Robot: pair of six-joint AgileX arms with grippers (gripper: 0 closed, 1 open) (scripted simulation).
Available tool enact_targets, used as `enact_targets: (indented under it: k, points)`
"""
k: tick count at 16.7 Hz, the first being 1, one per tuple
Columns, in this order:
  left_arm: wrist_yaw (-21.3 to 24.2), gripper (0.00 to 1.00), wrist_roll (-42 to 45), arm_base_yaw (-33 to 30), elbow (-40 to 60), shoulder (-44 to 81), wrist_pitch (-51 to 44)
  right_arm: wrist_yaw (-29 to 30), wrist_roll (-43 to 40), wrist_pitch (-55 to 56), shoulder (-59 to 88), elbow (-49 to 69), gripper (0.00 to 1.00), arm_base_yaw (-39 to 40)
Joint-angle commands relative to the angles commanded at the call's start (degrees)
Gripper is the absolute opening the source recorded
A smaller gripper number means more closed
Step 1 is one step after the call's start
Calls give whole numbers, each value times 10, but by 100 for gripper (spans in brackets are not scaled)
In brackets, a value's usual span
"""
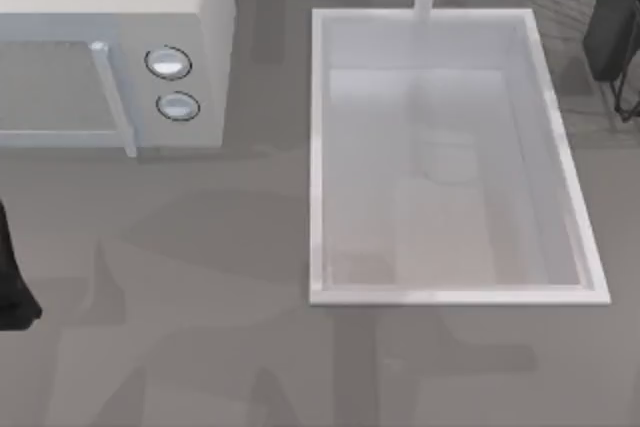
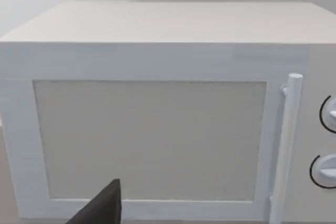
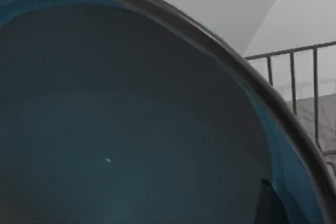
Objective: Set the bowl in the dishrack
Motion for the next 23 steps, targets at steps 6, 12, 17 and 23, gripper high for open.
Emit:
enact_targets:
  k: [6, 12, 17, 23]
  points:
    - [0, 100, 0, 0, 0, 0, 0, -96, -30, 180, -92, -56, 0, -125]
    - [0, 100, 0, 0, 0, 0, 0, -102, -31, 190, -98, -58, 0, -132]
    - [0, 100, 0, 0, 0, 0, 0, -80, -31, 252, -36, -63, 0, -113]
    - [0, 100, 0, 0, 0, 0, 0, -4, -32, 497, 170, -98, 0, -41]
